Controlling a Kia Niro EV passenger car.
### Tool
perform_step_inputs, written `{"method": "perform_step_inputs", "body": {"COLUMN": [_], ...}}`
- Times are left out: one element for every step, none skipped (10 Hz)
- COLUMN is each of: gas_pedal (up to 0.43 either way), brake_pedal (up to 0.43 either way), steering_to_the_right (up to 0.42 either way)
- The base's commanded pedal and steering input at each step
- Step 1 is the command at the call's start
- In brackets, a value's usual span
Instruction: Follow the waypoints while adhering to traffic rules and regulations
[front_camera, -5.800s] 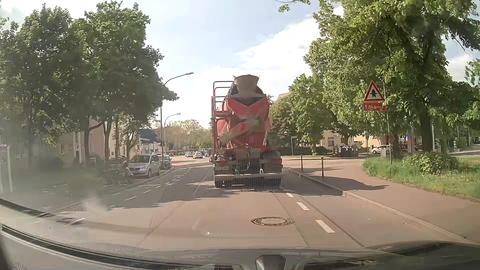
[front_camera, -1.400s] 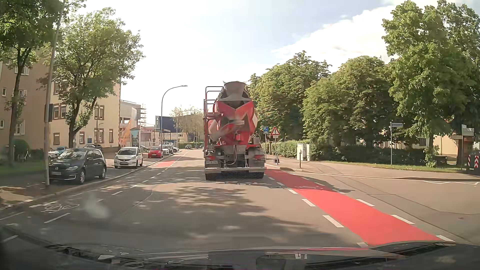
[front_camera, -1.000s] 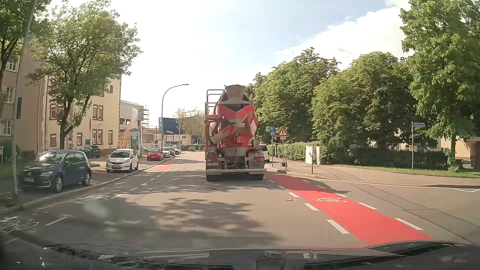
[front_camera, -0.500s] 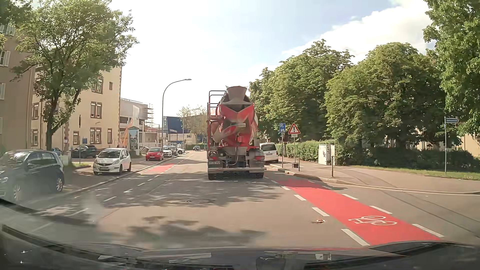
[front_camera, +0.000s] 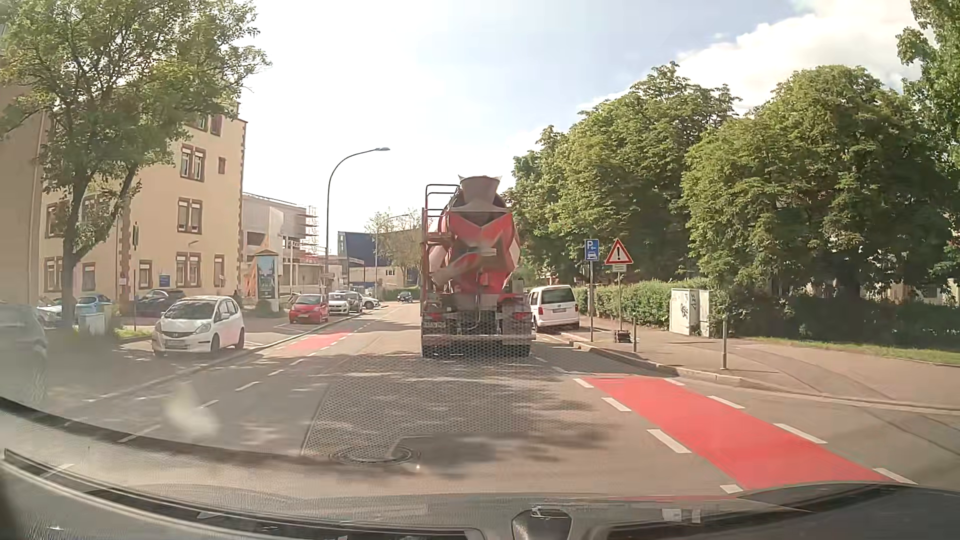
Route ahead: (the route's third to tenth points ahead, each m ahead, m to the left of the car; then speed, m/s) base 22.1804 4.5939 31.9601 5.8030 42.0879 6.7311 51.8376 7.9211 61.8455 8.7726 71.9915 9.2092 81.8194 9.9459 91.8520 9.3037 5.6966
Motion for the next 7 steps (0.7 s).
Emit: {"method": "perform_step_inputs", "body": {"gas_pedal": [0.059, 0.059, 0.059, 0.059, 0.059, 0.059, 0.059], "brake_pedal": [0.0, 0.0, 0.0, 0.0, 0.0, 0.0, 0.0], "steering_to_the_right": [-0.031, -0.03, -0.03, -0.029, -0.028, -0.025, -0.023]}}
